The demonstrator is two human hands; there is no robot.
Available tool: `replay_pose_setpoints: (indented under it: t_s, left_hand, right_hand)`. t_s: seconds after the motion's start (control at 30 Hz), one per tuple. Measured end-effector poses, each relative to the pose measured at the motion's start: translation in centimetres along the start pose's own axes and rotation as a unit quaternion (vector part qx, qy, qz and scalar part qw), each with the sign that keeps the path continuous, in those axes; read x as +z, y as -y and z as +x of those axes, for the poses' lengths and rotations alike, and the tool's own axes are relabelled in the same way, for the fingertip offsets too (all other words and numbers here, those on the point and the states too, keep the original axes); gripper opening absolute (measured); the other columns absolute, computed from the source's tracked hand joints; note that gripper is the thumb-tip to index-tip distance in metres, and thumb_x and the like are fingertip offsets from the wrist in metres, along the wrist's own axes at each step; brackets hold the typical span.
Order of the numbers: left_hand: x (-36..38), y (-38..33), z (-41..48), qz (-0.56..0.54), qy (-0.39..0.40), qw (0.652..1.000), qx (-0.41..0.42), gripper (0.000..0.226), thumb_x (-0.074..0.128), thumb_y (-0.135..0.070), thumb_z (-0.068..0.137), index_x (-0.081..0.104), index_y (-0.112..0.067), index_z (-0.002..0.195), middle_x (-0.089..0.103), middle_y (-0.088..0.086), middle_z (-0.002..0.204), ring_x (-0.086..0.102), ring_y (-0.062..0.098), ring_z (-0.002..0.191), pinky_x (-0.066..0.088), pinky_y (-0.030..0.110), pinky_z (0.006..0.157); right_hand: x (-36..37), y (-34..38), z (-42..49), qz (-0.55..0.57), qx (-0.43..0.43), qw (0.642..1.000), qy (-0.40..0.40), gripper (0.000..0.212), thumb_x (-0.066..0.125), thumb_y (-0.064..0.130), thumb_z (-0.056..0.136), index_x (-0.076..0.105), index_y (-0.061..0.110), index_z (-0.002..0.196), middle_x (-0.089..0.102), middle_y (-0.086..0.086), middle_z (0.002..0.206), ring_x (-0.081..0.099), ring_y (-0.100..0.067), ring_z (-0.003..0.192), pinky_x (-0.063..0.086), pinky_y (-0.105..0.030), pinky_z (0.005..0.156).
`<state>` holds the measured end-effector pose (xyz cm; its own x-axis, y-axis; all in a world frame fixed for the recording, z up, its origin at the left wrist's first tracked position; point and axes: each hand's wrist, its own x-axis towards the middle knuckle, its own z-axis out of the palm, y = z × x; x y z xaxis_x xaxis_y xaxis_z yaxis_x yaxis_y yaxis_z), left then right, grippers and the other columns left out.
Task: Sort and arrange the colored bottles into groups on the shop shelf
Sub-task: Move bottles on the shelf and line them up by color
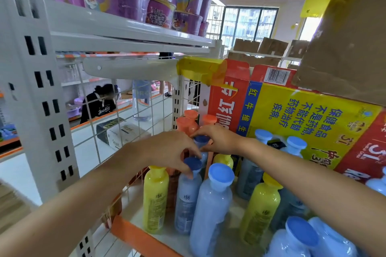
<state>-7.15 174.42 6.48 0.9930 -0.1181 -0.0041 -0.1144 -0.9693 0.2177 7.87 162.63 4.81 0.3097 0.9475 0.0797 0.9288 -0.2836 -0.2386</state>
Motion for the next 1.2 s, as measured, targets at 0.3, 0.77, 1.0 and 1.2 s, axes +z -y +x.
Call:
replay_pose_setpoints:
  t_s: [0.3,0.77,1.0,1.2]
  left_hand:
    - [1.1,0.4,0.3,0.012,-0.054,0.997,0.052,0.038,0.07,-0.025,0.072,0.064,-0.022,0.11,0.065,-0.007,0.107,0.054,0.01,0.095,0.04,0.02,0.08]
    - [-0.7,1.2,1.0,-0.156,-0.165,0.972,0.054,0.04,0.062,-0.009,0.085,0.052,-0.021,0.122,0.052,-0.008,0.116,0.05,0.01,0.11,0.04,0.023,0.095]
    - [-4.7,0.5,2.7,-0.209,-0.271,0.937,0.076,0.029,0.055,-0.001,0.088,0.056,-0.006,0.116,0.058,0.001,0.107,0.055,0.014,0.102,0.045,0.026,0.09]
    - [-8.7,-0.9,4.1,-0.215,-0.343,0.909,0.097,0.027,0.053,-0.003,0.089,0.058,-0.007,0.115,0.06,-0.001,0.106,0.054,0.008,0.097,0.04,0.002,0.076]
  right_hand:
    - [-0.4,0.4,0.0,0.021,-0.007,1.0,-0.012,0.034,0.07,0.011,0.077,0.064,0.012,0.11,0.065,-0.002,0.109,0.054,-0.012,0.095,0.039,-0.014,0.07]
    - [-5.2,1.3,-1.1,0.038,0.049,0.993,-0.105,0.038,0.068,0.012,0.08,0.063,0.016,0.117,0.063,-0.001,0.117,0.055,-0.009,0.096,0.046,-0.025,0.084]
    - [-10.8,2.6,-1.9,0.027,0.025,0.971,-0.238,0.034,0.065,0.009,0.078,0.068,0.017,0.11,0.063,0.005,0.1,0.052,0.001,0.079,0.034,-0.001,0.068]
    - [-15.2,3.2,-3.6,0.013,0.043,0.951,-0.306,0.03,0.066,0.007,0.073,0.071,0.021,0.099,0.062,0.01,0.079,0.051,0.011,0.063,0.037,-0.008,0.062]
